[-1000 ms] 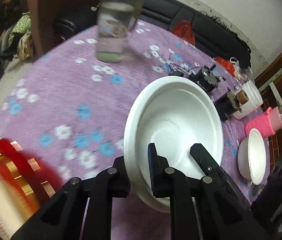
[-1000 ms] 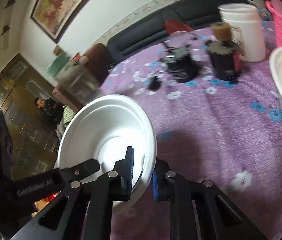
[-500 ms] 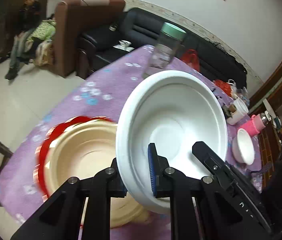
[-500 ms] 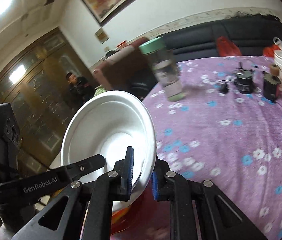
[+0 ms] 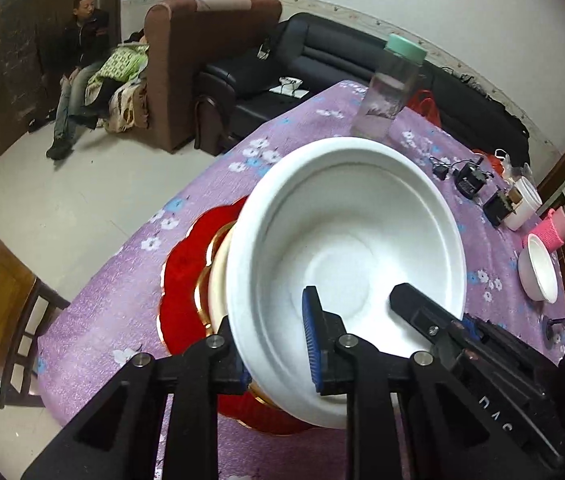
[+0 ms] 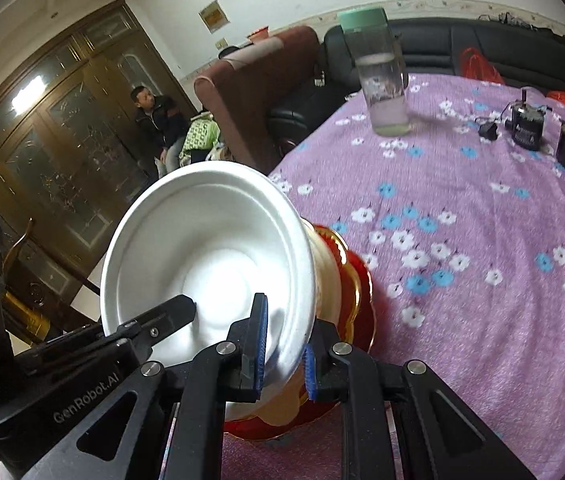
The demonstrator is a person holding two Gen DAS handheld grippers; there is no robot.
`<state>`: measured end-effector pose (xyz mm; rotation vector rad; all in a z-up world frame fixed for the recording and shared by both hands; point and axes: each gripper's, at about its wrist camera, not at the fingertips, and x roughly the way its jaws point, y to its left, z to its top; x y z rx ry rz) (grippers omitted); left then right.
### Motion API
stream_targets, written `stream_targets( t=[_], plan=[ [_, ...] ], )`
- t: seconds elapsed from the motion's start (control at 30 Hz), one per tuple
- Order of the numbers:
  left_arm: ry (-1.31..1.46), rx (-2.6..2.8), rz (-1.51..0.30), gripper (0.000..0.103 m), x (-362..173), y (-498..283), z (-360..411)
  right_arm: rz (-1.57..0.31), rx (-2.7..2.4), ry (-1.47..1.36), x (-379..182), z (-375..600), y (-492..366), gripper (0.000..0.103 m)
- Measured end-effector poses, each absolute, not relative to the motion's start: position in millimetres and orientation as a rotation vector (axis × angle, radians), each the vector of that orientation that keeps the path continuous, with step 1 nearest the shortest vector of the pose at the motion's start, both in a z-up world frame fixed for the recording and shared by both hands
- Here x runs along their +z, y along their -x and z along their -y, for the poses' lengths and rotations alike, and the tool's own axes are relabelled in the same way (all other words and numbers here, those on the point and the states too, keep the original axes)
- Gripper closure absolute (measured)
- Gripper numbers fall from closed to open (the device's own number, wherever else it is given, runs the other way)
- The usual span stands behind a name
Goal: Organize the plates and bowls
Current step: 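Carry the white bowl onto the stack, lower it, open both grippers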
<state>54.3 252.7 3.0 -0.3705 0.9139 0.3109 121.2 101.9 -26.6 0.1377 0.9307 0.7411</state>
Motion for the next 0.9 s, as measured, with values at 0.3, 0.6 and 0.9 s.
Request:
stream_targets(
  t=[0.3,0.6,0.9],
  plan=[
    [0.489,0.297,-0.810,0.046,23,-26,-280,-0.940,0.727,-0.062,-25,-119,-117,0.087],
    [0.554,0.293,-0.675,0.039,45,9,-285,-0.841,0.717,-0.083,-18,-119,-112,0.048],
    [0.515,0.292,-0.593,0.035,58,32,-272,-0.690,0.610,0.150,-9,-138,-90,0.038]
  ],
)
